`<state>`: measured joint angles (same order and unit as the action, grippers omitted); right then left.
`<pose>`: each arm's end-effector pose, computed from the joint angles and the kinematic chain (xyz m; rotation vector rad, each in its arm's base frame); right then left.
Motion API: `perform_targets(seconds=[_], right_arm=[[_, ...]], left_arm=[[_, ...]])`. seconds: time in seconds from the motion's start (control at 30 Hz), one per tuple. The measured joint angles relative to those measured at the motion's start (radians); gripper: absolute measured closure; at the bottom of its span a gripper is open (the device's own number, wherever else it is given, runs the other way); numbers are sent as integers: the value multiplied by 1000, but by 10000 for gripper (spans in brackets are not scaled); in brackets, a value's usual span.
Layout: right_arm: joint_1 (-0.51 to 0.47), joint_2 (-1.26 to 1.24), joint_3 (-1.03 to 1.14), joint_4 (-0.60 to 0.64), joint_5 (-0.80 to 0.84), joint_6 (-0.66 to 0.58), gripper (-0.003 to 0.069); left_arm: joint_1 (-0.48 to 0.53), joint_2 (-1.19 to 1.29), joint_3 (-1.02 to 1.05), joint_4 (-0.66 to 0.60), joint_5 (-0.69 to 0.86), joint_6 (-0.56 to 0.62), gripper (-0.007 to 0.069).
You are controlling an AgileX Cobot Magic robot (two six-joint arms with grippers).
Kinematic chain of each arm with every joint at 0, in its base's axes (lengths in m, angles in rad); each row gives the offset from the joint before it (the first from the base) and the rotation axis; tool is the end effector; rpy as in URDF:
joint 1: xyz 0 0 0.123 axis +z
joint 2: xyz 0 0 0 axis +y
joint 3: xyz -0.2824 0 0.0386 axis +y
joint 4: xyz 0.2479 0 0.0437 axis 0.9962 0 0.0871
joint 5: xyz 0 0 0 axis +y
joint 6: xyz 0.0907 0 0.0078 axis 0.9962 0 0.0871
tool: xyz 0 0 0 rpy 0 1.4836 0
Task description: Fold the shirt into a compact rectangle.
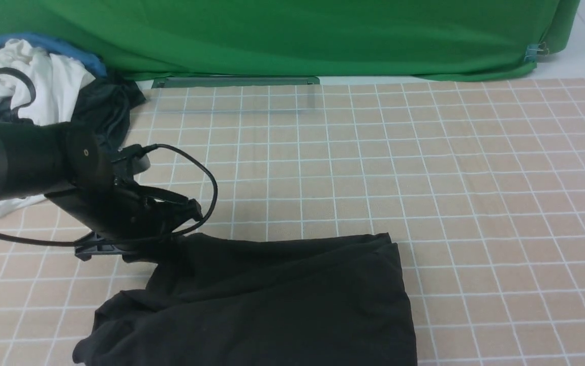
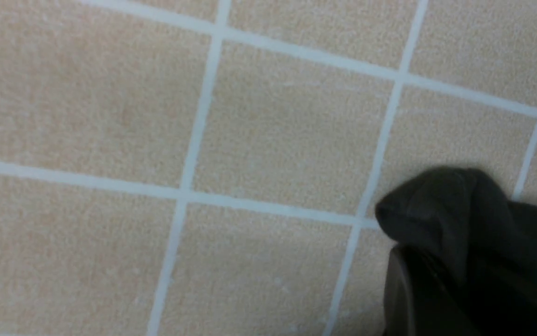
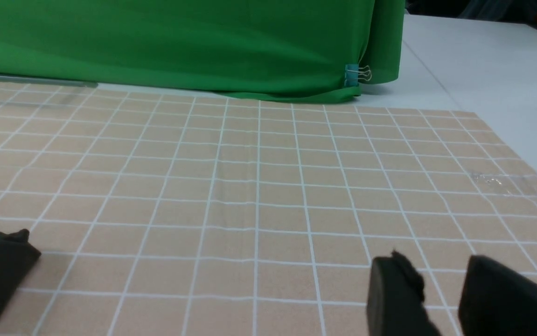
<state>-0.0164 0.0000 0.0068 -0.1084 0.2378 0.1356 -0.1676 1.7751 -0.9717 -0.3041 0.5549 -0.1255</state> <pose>0.0556 -0.0032 0.1893 0.0591 1.7258 -0.0118 0.3199 -0.0687 0.1583 -0.2751 2.8436 -0.3443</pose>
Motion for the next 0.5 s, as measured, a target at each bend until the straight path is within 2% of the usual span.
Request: perform_targets(seconds=[0.2,0.5], right_arm=[[0,0,0,0,0,0,421],[0,0,0,0,0,0,421]], left_arm=[[-3,24,-103,-25,29,-7,596],[-3,24,-213,-7,46,-80,604]])
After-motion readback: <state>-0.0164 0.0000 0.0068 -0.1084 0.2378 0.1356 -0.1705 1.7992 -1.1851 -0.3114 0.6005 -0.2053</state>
